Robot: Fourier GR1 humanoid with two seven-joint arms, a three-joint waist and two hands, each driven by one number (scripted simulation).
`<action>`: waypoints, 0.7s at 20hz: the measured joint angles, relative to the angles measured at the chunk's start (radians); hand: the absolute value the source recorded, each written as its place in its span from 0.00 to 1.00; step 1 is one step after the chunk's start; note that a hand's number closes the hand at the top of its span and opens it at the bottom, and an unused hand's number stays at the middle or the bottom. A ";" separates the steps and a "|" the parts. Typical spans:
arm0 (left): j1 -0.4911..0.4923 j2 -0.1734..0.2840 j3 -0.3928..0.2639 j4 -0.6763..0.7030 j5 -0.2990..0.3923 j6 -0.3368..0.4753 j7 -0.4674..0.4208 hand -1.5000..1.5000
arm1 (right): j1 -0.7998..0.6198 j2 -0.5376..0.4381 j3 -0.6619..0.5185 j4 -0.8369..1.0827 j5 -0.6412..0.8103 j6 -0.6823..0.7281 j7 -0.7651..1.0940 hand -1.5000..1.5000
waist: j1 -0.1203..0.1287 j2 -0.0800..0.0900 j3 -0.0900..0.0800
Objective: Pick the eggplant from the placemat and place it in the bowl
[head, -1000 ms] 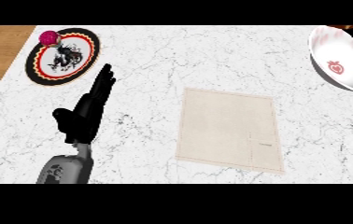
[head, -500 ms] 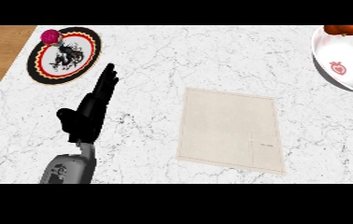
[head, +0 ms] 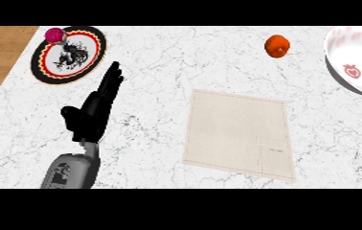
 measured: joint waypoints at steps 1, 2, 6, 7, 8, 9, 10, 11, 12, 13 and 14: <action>0.004 -0.006 -0.005 0.003 -0.004 0.003 -0.007 0.50 | 0.002 0.000 -0.008 0.022 -0.009 0.021 -0.021 0.00 | 0.001 0.001 0.000; 0.002 -0.002 -0.003 0.002 -0.001 -0.002 -0.004 0.50 | 0.000 0.000 -0.015 0.041 -0.017 0.046 -0.038 0.00 | 0.003 0.001 0.000; 0.018 -0.001 -0.007 -0.018 -0.001 -0.004 0.001 0.50 | 0.002 -0.005 -0.050 0.091 -0.053 0.115 -0.133 0.00 | 0.005 0.000 0.001; 0.015 -0.005 -0.007 -0.016 -0.002 -0.001 0.000 0.50 | 0.003 -0.010 -0.066 0.098 -0.069 0.131 -0.159 0.00 | 0.003 0.000 0.001; 0.023 -0.008 -0.014 -0.020 -0.007 0.000 -0.002 0.50 | -0.005 -0.015 -0.081 0.102 -0.083 0.139 -0.176 0.00 | 0.004 0.000 0.002; 0.019 -0.007 -0.011 -0.019 -0.007 0.001 -0.001 0.50 | -0.003 -0.012 -0.097 0.104 -0.099 0.138 -0.202 0.00 | 0.001 -0.001 0.001; 0.015 -0.009 -0.009 -0.015 -0.008 0.004 0.003 0.50 | -0.009 -0.016 -0.113 0.105 -0.115 0.142 -0.221 0.00 | 0.000 -0.001 0.001; 0.014 -0.013 -0.010 -0.008 -0.012 0.008 -0.006 0.50 | -0.017 -0.023 -0.132 0.107 -0.132 0.145 -0.234 0.00 | -0.001 0.000 0.001; 0.020 -0.005 -0.001 -0.003 -0.004 0.000 -0.015 0.50 | -0.017 -0.023 -0.150 0.109 -0.148 0.136 -0.249 0.00 | -0.001 -0.001 0.001; 0.028 -0.004 -0.001 -0.004 -0.003 -0.003 -0.022 0.50 | -0.023 -0.026 -0.165 0.112 -0.161 0.131 -0.256 0.00 | -0.001 -0.001 0.001; 0.024 0.002 0.005 -0.002 0.001 -0.009 -0.020 0.50 | -0.024 -0.032 -0.181 0.115 -0.177 0.130 -0.267 0.00 | -0.003 -0.002 0.001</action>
